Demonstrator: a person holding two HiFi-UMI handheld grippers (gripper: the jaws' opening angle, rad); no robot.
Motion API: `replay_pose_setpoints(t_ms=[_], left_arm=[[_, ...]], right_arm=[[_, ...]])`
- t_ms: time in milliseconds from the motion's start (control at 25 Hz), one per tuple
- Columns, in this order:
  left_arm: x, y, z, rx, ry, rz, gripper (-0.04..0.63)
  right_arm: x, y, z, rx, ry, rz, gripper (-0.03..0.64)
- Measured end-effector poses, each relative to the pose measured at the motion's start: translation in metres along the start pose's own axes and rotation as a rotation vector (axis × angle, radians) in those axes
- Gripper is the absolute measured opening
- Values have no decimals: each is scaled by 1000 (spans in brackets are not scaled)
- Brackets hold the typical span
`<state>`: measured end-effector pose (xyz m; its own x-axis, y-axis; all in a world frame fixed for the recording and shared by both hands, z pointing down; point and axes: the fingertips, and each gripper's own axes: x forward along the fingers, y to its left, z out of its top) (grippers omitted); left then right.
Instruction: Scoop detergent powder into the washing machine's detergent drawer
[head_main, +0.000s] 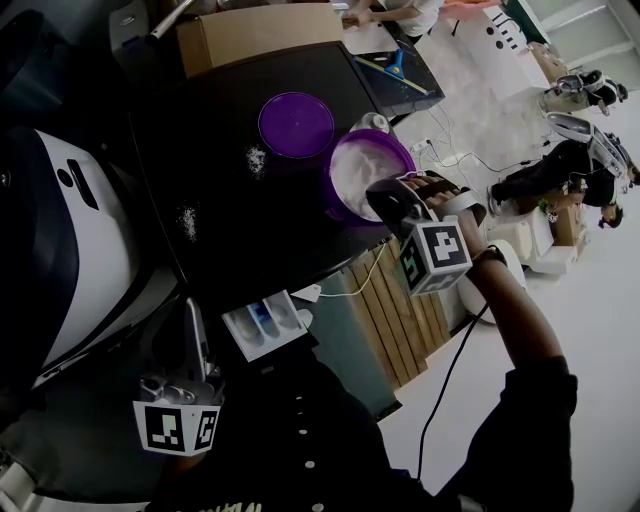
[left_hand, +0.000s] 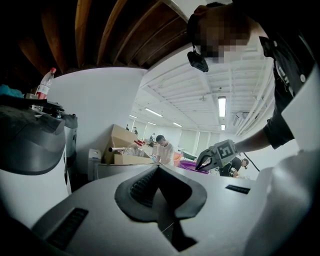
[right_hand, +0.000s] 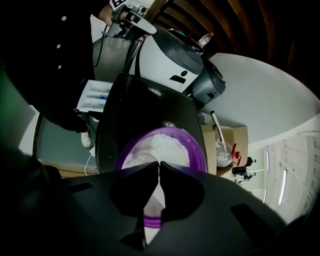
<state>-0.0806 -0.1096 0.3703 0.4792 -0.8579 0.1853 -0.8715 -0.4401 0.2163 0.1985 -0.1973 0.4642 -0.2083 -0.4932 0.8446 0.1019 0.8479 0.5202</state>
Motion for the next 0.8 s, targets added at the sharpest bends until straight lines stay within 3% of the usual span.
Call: replay_pose_setpoints(t_ms=[280, 560, 800], left_arm=[[-6, 2, 9, 7, -23, 7, 5], [-14, 5, 21, 13, -58, 16, 5], [-21, 8, 31, 17, -87, 12, 5]], right_arm=[[-2, -21, 5, 93, 25, 121, 35], [-26, -36, 16, 110, 34, 114, 35], [-67, -33, 57, 139, -6, 116, 35]])
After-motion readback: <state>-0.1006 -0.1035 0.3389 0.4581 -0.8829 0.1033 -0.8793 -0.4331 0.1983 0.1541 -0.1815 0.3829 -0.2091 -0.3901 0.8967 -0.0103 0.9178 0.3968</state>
